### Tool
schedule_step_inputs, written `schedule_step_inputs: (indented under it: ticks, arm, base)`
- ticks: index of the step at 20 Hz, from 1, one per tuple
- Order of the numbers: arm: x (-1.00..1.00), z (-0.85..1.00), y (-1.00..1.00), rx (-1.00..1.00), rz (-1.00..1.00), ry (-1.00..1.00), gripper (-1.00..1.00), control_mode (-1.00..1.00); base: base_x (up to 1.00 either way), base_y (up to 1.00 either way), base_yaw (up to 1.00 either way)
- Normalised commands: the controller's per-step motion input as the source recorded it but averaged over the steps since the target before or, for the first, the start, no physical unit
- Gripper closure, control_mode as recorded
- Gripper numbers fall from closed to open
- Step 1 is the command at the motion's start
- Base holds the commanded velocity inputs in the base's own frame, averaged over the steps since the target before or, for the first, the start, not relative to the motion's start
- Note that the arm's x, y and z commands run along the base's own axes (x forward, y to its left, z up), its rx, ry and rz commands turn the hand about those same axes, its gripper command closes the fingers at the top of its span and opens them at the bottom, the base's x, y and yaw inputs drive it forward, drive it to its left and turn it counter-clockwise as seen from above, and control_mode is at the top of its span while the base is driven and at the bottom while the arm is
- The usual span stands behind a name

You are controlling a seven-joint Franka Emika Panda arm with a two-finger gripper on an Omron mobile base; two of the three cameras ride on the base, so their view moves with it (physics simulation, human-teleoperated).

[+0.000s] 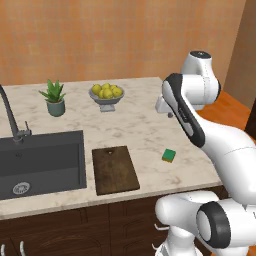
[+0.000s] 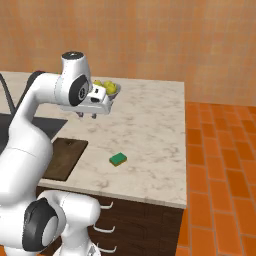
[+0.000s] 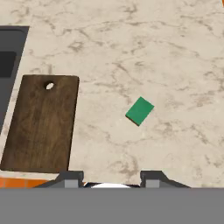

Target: Pick up the sponge from the counter and clean the cutting board by briefly scrubbing or pressing down on the cutting board. Once finished, release the sponge.

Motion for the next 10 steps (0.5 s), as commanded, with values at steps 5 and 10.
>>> schedule_step_inputs:
  ticks: [5,10]
  arm:
    - [-0.02,-0.15,-0.1,0.0,-0.16,0.0,-1.0,-1.0]
    - [-0.14,-0.63,-0.28,0.11,-0.34,0.0,-1.0,-1.0]
  base:
    - [0.0,0.0,0.0]
    - [0.0,0.0,0.0]
